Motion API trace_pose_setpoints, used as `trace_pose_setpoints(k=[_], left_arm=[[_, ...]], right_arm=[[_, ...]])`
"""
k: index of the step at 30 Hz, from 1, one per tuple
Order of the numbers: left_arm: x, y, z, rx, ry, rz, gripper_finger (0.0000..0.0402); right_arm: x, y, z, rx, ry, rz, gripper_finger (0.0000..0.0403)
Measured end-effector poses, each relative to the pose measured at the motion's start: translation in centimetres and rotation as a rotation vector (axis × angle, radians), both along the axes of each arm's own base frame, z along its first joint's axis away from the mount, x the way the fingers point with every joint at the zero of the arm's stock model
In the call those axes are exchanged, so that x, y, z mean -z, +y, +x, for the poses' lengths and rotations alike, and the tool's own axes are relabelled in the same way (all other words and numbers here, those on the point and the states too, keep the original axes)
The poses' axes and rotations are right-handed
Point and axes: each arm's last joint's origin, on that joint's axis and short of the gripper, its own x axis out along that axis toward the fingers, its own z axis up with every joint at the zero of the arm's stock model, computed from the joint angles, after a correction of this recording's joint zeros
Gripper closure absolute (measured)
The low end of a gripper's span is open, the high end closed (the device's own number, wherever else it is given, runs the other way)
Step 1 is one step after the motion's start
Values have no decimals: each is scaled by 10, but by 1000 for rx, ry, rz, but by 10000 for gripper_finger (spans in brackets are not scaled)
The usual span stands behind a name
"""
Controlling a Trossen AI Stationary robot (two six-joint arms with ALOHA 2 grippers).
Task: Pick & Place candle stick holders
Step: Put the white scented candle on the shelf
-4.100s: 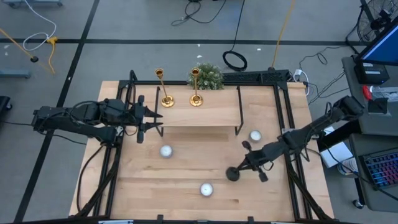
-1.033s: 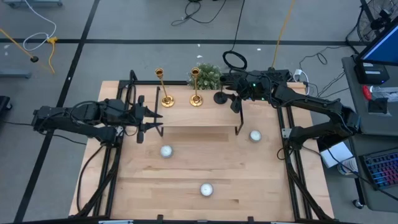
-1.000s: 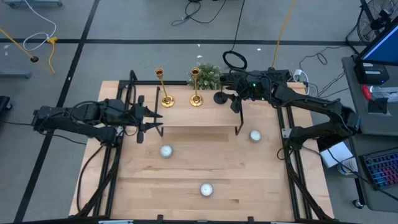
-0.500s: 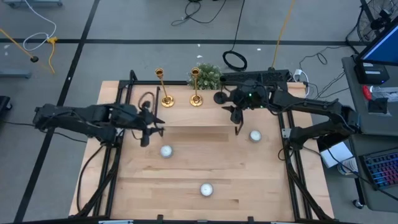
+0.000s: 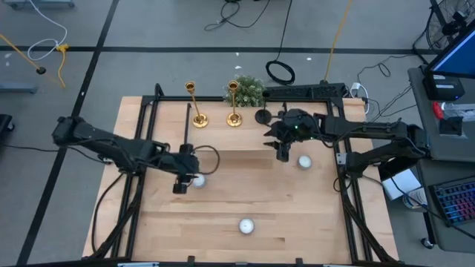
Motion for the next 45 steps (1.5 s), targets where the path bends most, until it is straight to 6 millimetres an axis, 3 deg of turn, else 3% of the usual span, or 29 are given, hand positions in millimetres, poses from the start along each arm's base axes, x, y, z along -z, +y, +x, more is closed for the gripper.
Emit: trace_pose_setpoints(k=[7, 19, 26, 33, 45], left_arm=[[17, -11, 9, -97, 74, -29, 266], [12, -45, -7, -23, 55, -80, 266], [25, -61, -6, -57, 102, -72, 266], [47, -61, 5, -115, 152, 48, 266], [69, -53, 19, -173, 234, 58, 266]], right_arm=[[0, 12, 2, -47, 0, 0, 250], [-2, 15, 4, -59, -22, -4, 248], [-2, 15, 4, -59, -22, -3, 248], [-2, 15, 4, -59, -22, -3, 248], [-2, 15, 4, -45, -24, 17, 248]])
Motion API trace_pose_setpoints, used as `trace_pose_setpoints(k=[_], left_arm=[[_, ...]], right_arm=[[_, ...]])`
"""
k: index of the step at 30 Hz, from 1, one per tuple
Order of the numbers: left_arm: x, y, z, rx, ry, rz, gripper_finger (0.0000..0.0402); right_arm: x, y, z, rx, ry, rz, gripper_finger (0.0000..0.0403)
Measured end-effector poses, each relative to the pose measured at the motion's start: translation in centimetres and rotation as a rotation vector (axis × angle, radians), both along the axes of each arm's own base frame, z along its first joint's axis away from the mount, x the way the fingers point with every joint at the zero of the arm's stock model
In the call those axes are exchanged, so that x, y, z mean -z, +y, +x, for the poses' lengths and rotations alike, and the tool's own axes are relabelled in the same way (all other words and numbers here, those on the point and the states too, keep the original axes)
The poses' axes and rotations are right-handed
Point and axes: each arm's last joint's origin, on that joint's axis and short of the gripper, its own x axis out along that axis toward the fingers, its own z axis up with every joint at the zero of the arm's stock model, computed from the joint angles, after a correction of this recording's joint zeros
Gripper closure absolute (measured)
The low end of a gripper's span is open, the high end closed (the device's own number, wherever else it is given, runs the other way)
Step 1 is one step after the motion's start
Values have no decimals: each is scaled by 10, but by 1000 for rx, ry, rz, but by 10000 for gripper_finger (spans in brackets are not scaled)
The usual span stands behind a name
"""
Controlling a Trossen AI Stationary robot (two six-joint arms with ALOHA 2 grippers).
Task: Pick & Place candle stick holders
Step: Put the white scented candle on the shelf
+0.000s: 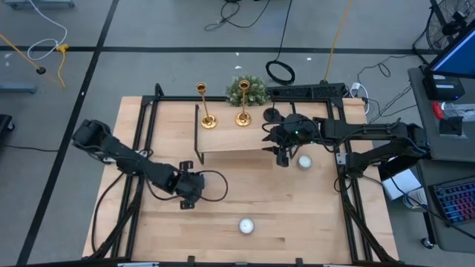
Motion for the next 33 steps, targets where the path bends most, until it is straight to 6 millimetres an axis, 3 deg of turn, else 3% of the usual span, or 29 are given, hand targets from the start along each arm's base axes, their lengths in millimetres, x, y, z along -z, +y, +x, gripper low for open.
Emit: trace_pose_setpoints(k=[13, 24, 27, 33], left_arm=[[0, 3, 6, 43, -25, 9, 266], [14, 0, 11, 51, 19, -2, 268], [17, -1, 13, 74, 28, 0, 291], [16, -1, 12, 145, 30, -6, 389]], right_arm=[[0, 0, 0, -1, 0, -1, 248], [0, 0, 0, -5, 1, 0, 248], [0, 0, 0, -5, 0, 0, 248], [0, 0, 0, -5, 1, 0, 248]])
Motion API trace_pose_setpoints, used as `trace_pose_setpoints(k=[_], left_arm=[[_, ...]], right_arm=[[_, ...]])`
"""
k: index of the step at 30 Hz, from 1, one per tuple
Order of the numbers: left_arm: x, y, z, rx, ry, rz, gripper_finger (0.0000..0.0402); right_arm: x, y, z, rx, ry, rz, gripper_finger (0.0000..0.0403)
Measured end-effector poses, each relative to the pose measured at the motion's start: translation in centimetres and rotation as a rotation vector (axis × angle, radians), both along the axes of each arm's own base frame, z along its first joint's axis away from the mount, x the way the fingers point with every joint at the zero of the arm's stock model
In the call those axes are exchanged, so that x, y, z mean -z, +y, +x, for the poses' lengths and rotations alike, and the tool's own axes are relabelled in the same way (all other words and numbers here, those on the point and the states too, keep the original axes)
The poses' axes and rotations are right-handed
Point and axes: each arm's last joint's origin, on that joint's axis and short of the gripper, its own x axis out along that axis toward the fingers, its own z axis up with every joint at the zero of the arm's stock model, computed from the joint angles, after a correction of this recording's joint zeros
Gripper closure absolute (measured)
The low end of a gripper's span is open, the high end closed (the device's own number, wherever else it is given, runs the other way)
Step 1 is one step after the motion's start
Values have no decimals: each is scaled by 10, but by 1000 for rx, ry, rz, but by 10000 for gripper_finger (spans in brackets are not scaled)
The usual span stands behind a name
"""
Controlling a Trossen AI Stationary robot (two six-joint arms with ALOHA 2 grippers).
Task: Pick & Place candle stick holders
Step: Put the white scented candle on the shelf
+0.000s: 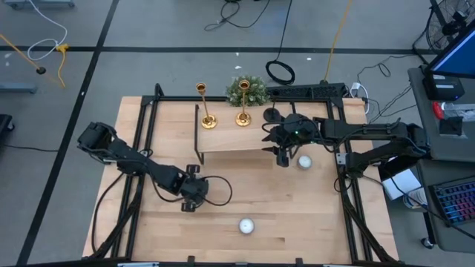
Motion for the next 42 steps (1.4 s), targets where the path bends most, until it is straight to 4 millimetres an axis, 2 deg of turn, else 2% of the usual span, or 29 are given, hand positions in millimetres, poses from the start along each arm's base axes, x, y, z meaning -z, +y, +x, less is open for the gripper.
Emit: trace_pose_setpoints(k=[8, 17, 22, 25, 27, 36, 42], left_arm=[[-18, -2, 8, 37, -66, -1, 395], [-91, -10, 27, 243, -274, 64, 394], [-128, 0, 29, 295, -266, 188, 397], [-151, 13, 31, 285, -294, 258, 396], [-157, 25, 30, 284, -287, 277, 398], [-159, 97, 40, 226, -253, 126, 397], [-157, 129, 37, 182, -238, 45, 398]], right_arm=[[0, 0, 0, 0, -1, 0, 248], [0, 0, 0, 3, -3, 1, 248], [0, 0, 0, 2, -2, 2, 248], [2, 0, 0, 2, -12, 0, 248], [10, 0, 0, 1, -21, -3, 248], [43, 0, -2, 1, -105, -13, 248], [50, 0, -3, 0, -128, -15, 248]])
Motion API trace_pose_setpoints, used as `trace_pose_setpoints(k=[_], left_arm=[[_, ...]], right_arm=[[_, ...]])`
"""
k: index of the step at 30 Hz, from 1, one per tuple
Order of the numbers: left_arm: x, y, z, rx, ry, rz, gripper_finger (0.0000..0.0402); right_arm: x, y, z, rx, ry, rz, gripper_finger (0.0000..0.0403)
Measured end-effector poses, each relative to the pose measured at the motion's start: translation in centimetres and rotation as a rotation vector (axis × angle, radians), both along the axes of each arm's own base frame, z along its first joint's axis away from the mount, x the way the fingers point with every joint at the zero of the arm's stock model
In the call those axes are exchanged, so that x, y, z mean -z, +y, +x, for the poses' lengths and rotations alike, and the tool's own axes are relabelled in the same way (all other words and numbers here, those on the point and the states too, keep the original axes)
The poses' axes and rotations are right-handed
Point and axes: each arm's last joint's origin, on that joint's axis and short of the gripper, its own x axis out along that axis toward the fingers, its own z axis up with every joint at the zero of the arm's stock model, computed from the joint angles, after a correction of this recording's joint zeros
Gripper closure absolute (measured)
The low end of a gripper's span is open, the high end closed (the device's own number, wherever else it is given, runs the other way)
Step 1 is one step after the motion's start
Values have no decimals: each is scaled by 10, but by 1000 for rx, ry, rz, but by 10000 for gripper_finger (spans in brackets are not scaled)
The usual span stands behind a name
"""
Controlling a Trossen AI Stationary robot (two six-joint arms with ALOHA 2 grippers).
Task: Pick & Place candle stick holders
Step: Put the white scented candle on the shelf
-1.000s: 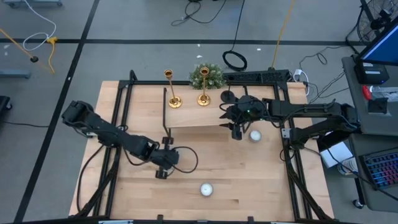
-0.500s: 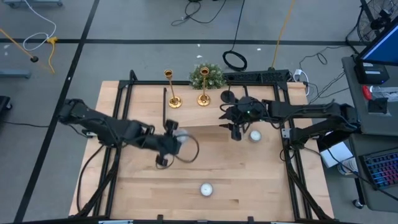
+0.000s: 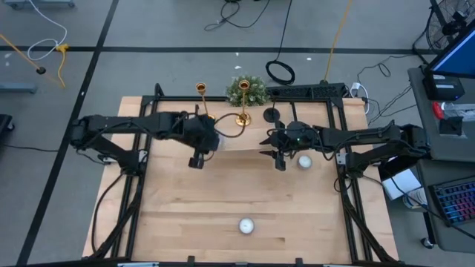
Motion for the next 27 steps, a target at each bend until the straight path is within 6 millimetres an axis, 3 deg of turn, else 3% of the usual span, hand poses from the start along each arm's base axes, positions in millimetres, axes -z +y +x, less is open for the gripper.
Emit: trace_pose_setpoints(k=[19, 27], left_arm=[[8, 19, -9, -51, 103, -97, 396], [8, 20, -8, -91, 102, -80, 334]], right_arm=[[-3, 0, 2, -1, -39, -5, 248], [-4, 0, 2, -2, -50, -6, 248]])
